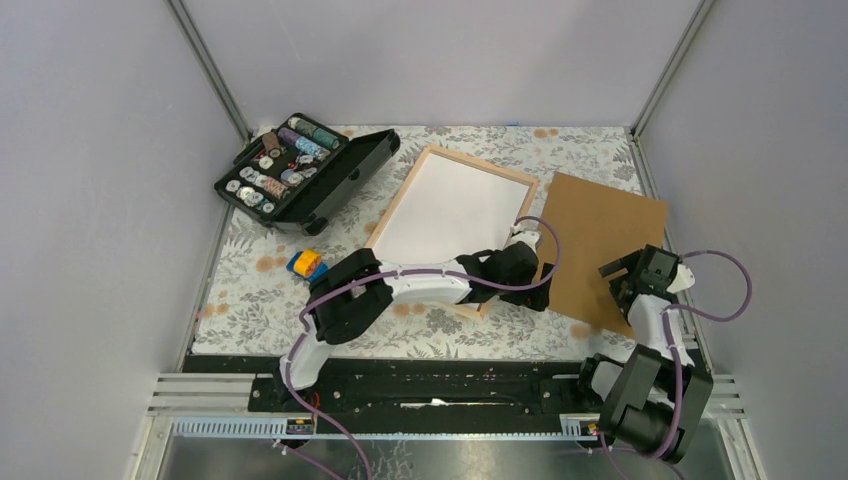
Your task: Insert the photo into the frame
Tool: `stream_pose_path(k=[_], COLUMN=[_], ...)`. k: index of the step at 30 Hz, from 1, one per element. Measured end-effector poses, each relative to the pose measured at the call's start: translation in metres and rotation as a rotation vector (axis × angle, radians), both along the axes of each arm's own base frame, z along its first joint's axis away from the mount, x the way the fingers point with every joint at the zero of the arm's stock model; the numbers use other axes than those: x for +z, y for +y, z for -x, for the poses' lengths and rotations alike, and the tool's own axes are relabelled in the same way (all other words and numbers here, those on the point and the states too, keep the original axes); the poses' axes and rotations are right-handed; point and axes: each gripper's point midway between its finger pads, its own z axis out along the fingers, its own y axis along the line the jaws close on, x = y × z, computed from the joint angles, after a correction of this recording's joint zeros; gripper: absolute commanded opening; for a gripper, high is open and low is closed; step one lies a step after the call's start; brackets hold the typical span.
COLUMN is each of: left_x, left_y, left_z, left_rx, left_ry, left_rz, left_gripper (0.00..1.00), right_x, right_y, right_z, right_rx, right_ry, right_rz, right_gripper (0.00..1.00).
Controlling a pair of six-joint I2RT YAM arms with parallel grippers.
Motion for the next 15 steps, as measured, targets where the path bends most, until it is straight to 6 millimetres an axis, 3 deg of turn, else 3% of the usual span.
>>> stream_pose_path(k=[5, 15], left_x=[-0.017, -0.015], left_y=[0.006, -0.008], left_z=[-0.006, -0.020], left_rx=[0.074, 0.157], left_ry=[0.009, 0.044], left_rz=[-0.051, -0.013], left_gripper=[0.97, 0.98], right_x=[0.001, 0.003], right_y=[-0.006, -0.006], right_z=[-0.012, -0.020], right_rx=[0.000, 0.029], right_ry=[-0.022, -0.047], right_rz=[-0.009, -0.018], right_gripper=[0.97, 0.96])
